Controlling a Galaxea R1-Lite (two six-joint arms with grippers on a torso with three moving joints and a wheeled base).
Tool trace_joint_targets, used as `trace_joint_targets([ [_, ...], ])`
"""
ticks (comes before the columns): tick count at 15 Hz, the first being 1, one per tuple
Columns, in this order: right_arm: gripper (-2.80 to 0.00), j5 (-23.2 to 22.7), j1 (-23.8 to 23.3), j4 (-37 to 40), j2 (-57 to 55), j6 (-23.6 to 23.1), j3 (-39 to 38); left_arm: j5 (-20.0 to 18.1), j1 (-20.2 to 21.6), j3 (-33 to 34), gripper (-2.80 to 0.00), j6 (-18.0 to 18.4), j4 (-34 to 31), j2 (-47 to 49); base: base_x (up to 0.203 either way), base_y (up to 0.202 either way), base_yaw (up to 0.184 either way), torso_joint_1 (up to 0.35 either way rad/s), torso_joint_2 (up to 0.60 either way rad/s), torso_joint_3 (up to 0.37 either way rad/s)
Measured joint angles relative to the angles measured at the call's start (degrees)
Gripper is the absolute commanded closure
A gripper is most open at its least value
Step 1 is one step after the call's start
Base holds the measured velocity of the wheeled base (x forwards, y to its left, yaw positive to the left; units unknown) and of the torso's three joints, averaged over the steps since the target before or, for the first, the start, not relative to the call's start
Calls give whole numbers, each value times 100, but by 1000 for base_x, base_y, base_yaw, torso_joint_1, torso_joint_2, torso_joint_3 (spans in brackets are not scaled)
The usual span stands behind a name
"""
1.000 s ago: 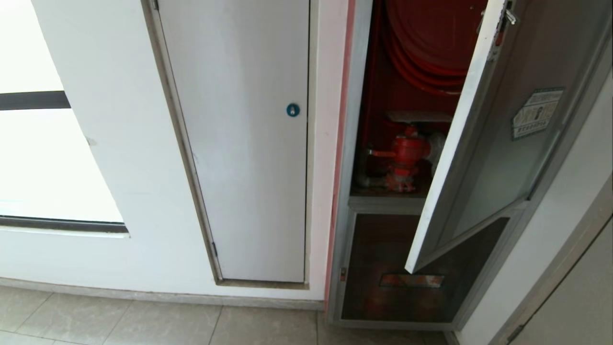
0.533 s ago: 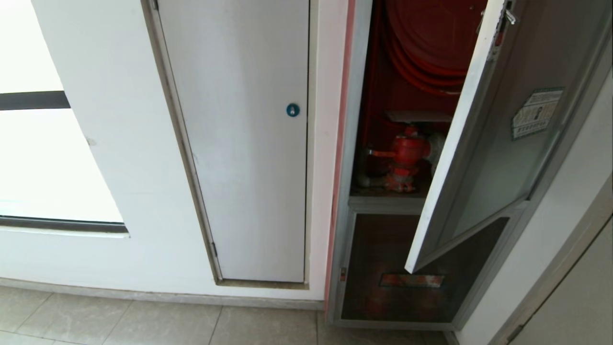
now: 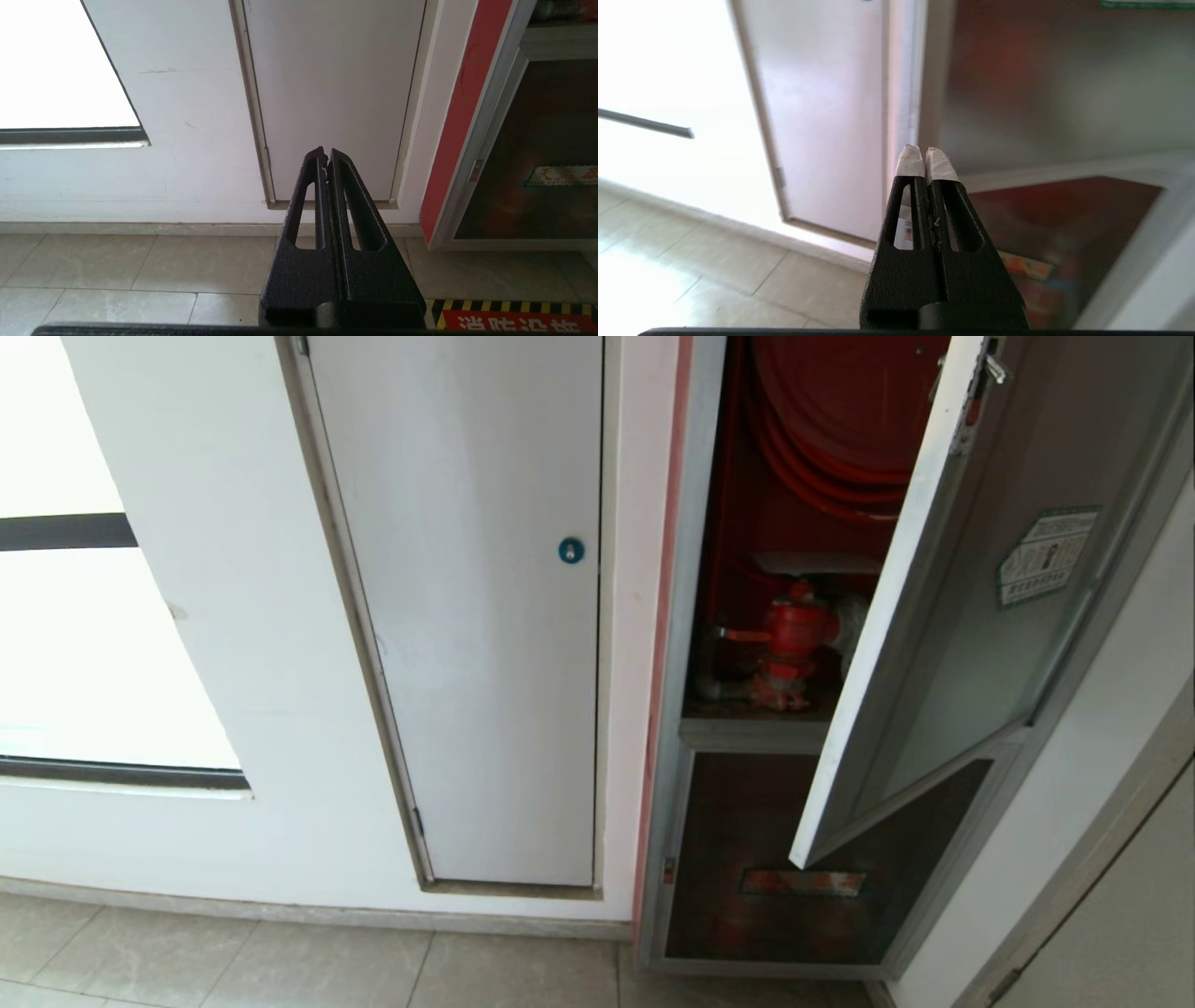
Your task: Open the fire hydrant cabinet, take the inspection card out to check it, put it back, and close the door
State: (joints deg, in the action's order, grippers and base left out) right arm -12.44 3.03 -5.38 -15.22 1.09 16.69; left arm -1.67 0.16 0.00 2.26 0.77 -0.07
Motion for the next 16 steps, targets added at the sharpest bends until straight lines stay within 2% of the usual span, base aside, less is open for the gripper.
trace_joint_targets([
  [3,0,-527,157,-18,-548,-131,386,2,-2,0,0,1,0,0,0,0,0,0,0,0],
  [9,0,-1181,322,-26,-1991,-157,1556,0,0,0,0,2,0,0,0,0,0,0,0,0],
  [12,0,-1272,408,-36,-2702,25,2104,2,2,0,0,2,0,0,0,0,0,0,0,0],
  [16,0,-1281,854,-39,-3376,229,2512,2,2,0,0,1,0,0,0,0,0,0,0,0],
])
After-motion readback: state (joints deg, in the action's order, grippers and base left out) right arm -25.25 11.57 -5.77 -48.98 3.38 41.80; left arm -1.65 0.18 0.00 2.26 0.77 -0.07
